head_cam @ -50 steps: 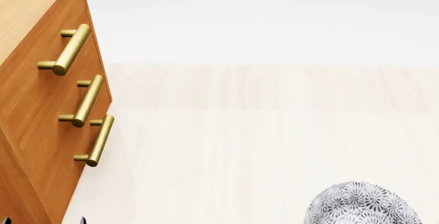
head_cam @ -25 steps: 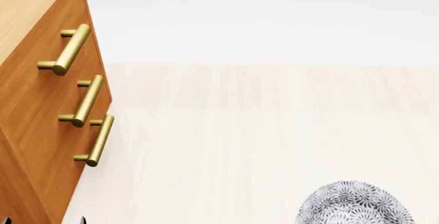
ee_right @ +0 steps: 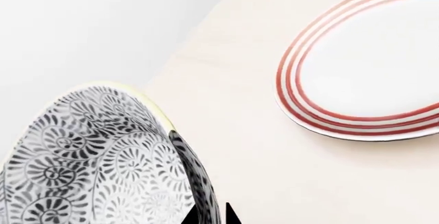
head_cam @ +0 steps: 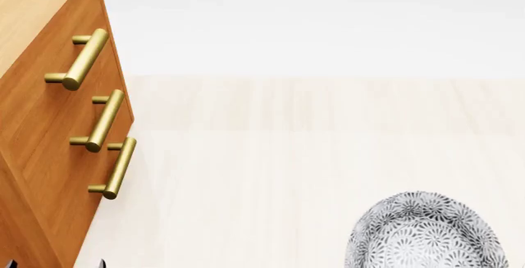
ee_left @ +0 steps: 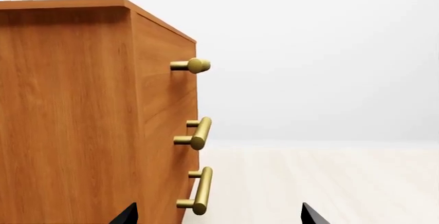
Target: Put the bowl on top of the cabinet.
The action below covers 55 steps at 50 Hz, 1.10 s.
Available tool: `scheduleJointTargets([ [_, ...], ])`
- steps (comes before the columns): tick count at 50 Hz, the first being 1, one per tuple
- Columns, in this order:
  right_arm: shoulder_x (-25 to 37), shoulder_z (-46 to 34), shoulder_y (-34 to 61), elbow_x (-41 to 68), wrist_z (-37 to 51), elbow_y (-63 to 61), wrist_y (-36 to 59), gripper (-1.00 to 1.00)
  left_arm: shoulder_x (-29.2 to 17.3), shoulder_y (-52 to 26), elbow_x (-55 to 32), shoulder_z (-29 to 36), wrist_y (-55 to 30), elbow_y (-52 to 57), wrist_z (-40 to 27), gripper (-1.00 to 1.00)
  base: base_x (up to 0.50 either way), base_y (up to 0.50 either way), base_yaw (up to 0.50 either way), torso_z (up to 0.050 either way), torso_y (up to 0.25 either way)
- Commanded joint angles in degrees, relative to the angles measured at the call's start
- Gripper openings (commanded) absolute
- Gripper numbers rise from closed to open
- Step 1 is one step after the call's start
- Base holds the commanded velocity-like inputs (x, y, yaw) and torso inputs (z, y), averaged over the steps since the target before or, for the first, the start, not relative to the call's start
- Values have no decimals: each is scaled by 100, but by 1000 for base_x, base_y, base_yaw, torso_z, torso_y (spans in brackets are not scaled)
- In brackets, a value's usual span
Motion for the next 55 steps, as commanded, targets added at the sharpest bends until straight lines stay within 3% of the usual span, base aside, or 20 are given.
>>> scheduleJointTargets([
  [1, -110, 51, -296, -870, -4, -432, -512, -100, -15, -9, -5, 20, -8, 0, -16, 100, 0, 0, 0, 0, 0],
  [17, 47, 56, -360, -1379, 332, -811, -489, -100, -41, -22, -53, 12, -12, 12, -38, 100, 0, 0, 0, 0, 0],
  [22, 415, 41, -149, -1934, 1252, -1635, 155, -100, -112, 89, -70, -14, 46, 167, -52, 100, 0, 0, 0, 0, 0],
  [41, 789, -497, 668, -2688, 2464, -2671, 1742, -100, -389, 575, -268, -245, 428, 653, -115, 100, 0, 0, 0, 0, 1],
  [55, 1061, -754, 2165, -2072, 3089, -2766, 3582, -100, -561, 900, -412, -395, 758, 913, -124, 100, 0, 0, 0, 0, 1],
])
